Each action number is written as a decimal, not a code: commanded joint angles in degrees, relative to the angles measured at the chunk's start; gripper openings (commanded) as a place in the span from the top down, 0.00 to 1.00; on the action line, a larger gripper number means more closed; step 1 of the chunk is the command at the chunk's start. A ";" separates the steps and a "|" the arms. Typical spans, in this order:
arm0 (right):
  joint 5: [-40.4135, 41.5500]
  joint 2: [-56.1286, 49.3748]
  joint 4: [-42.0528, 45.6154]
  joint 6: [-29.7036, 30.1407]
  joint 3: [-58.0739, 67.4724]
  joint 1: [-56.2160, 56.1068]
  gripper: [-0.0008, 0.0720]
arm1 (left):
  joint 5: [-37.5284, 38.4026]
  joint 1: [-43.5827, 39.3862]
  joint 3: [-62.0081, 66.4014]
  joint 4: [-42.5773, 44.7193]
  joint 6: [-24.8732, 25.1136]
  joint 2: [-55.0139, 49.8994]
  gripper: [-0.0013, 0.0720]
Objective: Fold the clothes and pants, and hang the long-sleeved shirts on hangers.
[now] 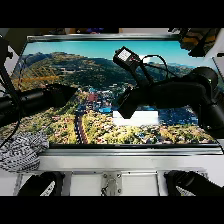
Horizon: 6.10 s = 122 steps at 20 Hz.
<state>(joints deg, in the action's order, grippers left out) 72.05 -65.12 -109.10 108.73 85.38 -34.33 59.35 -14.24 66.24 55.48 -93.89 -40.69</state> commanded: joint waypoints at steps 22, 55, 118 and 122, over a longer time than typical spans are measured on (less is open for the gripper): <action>-5.25 2.51 16.17 0.11 3.80 -0.04 0.97 | 12.66 20.76 -7.06 46.84 -5.25 -5.18 0.97; -1.11 -0.52 11.43 -22.97 -12.52 22.60 0.97 | 4.04 12.79 -0.72 -11.52 12.35 -51.71 0.00; -7.32 1.92 6.47 -18.49 0.61 32.81 0.06 | 14.14 -22.53 6.69 29.05 -12.46 -26.91 0.06; -7.30 4.13 6.49 -18.49 -8.39 30.93 0.06 | 14.38 -23.15 2.29 28.87 -11.67 -34.53 0.06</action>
<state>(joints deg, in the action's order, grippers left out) 63.64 -62.33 -102.59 89.86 82.32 -2.33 73.52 -37.63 71.55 84.03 -105.23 -70.87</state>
